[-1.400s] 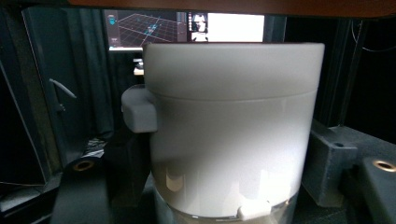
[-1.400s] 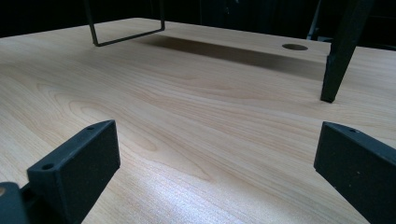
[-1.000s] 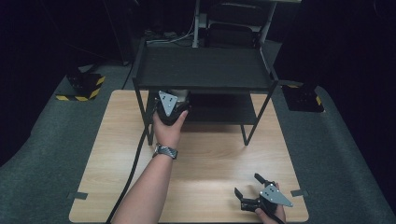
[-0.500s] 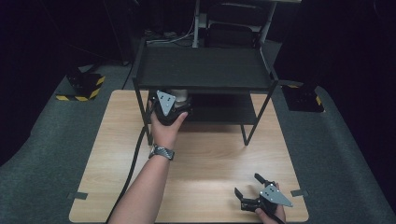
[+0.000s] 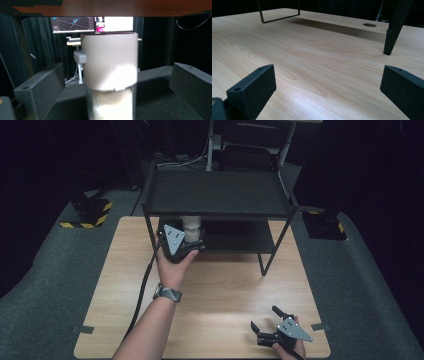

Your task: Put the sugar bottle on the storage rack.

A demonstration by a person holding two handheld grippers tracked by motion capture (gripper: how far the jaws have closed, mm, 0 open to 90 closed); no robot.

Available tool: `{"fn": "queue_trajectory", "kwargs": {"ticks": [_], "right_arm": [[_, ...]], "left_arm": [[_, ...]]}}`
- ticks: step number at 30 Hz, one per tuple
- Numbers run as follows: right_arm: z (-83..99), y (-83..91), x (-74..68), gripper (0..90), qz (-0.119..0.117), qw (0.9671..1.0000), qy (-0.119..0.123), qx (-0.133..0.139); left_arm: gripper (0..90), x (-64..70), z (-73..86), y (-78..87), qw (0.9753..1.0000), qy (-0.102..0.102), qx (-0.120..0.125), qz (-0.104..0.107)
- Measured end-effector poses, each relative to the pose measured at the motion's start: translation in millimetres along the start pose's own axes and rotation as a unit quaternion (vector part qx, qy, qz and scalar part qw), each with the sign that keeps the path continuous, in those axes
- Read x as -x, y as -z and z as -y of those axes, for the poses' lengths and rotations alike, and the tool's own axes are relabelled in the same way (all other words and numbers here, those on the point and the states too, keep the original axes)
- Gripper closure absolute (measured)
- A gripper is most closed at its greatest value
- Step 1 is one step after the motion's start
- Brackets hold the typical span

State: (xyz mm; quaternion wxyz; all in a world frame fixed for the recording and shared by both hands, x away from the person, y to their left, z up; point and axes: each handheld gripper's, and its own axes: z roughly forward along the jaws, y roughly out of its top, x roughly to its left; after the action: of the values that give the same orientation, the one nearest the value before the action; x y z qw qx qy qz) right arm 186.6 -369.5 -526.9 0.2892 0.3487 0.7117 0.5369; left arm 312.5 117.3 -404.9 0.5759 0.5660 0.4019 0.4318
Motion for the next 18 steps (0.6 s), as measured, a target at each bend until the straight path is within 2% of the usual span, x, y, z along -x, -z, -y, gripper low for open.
{"fn": "queue_trajectory", "kwargs": {"ticks": [7,11,12,18], "right_arm": [[-0.4,-0.2,-0.3,0.0,0.001,1.0,0.0,-0.001],[-0.3,-0.2,-0.3,0.0,0.001,1.0,0.001,-0.001],[-0.3,-0.2,-0.3,0.0,0.001,1.0,0.001,-0.001],[-0.5,-0.3,-0.5,0.0,0.001,1.0,0.002,-0.001]], "left_arm": [[0.5,0.8,15.6,23.2,0.9999,0.006,0.003,0.008],[0.5,1.7,26.0,41.4,0.9999,-0.001,0.005,0.009],[0.5,1.7,26.0,41.4,0.9999,-0.001,0.005,0.009],[0.5,-1.4,38.6,62.5,0.9999,0.005,0.008,0.014]]}}
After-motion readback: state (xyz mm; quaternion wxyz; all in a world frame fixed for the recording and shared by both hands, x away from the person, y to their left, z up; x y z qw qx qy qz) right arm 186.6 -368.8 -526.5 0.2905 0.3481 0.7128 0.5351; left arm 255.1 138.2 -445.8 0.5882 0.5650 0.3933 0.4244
